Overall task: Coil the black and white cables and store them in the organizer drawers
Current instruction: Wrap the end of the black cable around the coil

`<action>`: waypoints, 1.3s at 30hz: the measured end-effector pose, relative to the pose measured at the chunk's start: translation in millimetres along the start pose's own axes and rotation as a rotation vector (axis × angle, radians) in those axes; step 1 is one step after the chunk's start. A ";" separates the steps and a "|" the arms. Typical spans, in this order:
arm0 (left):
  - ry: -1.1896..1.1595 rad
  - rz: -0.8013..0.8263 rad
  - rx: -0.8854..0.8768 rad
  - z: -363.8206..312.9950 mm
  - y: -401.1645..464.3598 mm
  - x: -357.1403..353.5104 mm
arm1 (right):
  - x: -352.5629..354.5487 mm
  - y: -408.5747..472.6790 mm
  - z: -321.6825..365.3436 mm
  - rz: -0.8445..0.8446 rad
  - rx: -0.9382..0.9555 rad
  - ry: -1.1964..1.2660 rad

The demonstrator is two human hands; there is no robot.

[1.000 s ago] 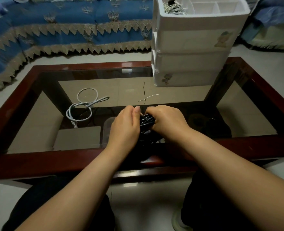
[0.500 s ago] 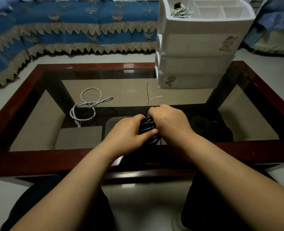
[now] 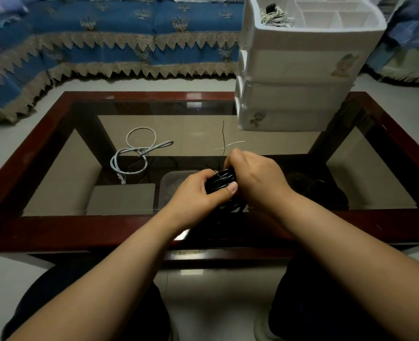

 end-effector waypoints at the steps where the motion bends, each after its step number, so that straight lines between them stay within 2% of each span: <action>1: -0.062 -0.005 0.005 1.1 -0.5 -2.0 | 0.6 -0.6 -0.6 0.009 0.012 -0.006; 5: -0.191 -0.027 0.001 0.3 0.1 -5.7 | 3.9 1.7 -3.0 0.037 0.058 -0.035; 10: -0.285 -0.013 -0.024 -8.7 3.8 -6.2 | 0.9 8.7 -11.9 0.258 0.001 0.050; 17: -0.344 0.060 -0.051 -10.0 2.5 -15.2 | 9.7 -0.3 -11.1 0.329 -0.037 0.172; 25: -0.300 0.156 0.017 -12.2 2.3 -21.0 | 8.5 0.6 -17.3 0.314 0.029 0.160; 33: -0.489 0.133 -0.059 -9.9 2.2 -25.9 | 6.3 1.6 -20.8 0.251 0.069 0.119; 39: -0.373 0.169 0.030 -8.6 3.1 -15.5 | 5.3 1.9 -21.5 0.248 0.076 0.140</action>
Point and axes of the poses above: each hand's wrist, its own y-axis towards the middle knuckle, its own x-axis out of the back of the hand, z = x × y, the point moved 5 cm from there along y, towards the middle knuckle, and after that the axes turned 13 degrees about z, right-handed, at the moved point
